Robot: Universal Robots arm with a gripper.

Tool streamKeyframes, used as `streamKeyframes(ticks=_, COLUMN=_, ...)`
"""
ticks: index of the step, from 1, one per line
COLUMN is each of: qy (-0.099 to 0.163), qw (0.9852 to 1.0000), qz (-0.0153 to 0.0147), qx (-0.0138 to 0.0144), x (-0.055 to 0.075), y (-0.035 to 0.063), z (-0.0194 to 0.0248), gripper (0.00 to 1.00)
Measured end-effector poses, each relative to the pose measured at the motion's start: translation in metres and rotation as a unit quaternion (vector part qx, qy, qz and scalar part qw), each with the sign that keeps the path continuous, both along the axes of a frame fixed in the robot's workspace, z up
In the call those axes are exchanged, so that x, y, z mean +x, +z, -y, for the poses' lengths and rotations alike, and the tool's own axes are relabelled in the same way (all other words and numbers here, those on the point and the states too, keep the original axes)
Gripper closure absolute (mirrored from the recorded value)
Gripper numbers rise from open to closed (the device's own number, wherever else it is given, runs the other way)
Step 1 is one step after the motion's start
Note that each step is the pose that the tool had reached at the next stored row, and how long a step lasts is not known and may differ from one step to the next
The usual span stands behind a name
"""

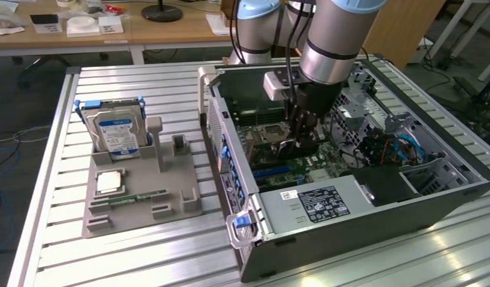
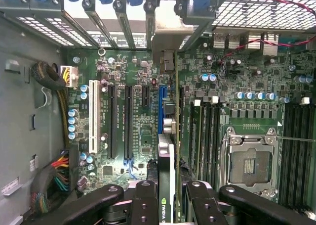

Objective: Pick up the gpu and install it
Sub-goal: 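Insert the gpu into the slot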

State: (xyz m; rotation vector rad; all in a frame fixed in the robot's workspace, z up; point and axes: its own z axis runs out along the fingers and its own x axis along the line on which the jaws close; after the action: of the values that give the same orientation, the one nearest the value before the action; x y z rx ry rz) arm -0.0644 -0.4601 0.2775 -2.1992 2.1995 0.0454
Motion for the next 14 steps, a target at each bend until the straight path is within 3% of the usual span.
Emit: streamKeyframes(ticks=14, qy=0.000, qw=1.0000, qz=-0.0001, qx=-0.0002, x=-0.0046, y=-0.0032, z=0.0001, gripper=0.73)
